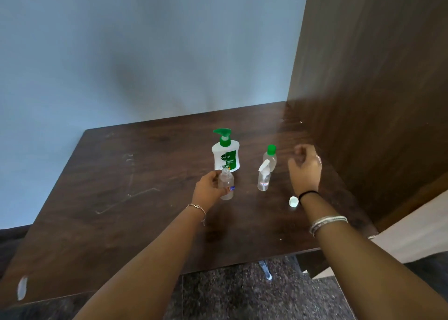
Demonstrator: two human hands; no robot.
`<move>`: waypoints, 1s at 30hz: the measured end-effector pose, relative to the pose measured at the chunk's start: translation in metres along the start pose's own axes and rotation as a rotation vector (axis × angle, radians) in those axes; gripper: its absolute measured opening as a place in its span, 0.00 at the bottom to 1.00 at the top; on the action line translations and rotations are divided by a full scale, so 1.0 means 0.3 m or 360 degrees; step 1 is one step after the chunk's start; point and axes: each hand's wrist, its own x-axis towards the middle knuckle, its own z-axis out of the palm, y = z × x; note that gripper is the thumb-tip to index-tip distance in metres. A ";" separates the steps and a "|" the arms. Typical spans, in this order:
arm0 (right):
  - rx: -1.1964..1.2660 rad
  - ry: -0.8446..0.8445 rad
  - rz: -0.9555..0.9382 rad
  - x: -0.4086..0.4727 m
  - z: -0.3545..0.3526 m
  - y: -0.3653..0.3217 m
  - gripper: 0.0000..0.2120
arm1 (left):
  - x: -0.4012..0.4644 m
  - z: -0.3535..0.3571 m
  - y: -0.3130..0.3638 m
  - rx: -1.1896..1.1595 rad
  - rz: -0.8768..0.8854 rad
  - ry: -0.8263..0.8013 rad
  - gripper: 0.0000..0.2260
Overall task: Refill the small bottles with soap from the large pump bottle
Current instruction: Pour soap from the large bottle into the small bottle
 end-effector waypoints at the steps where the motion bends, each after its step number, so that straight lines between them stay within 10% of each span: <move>1: 0.0053 -0.0044 -0.0109 0.021 0.021 -0.052 0.15 | 0.002 -0.008 0.000 -0.0014 0.0002 0.0012 0.21; 10: -0.0157 -0.0897 -0.0618 0.073 0.270 -0.361 0.18 | 0.034 -0.123 -0.019 -0.0156 -0.0010 0.0178 0.23; 30: -0.0218 -0.0665 -0.0040 0.147 0.429 -0.342 0.13 | 0.323 -0.261 -0.024 0.0157 0.0260 0.0062 0.23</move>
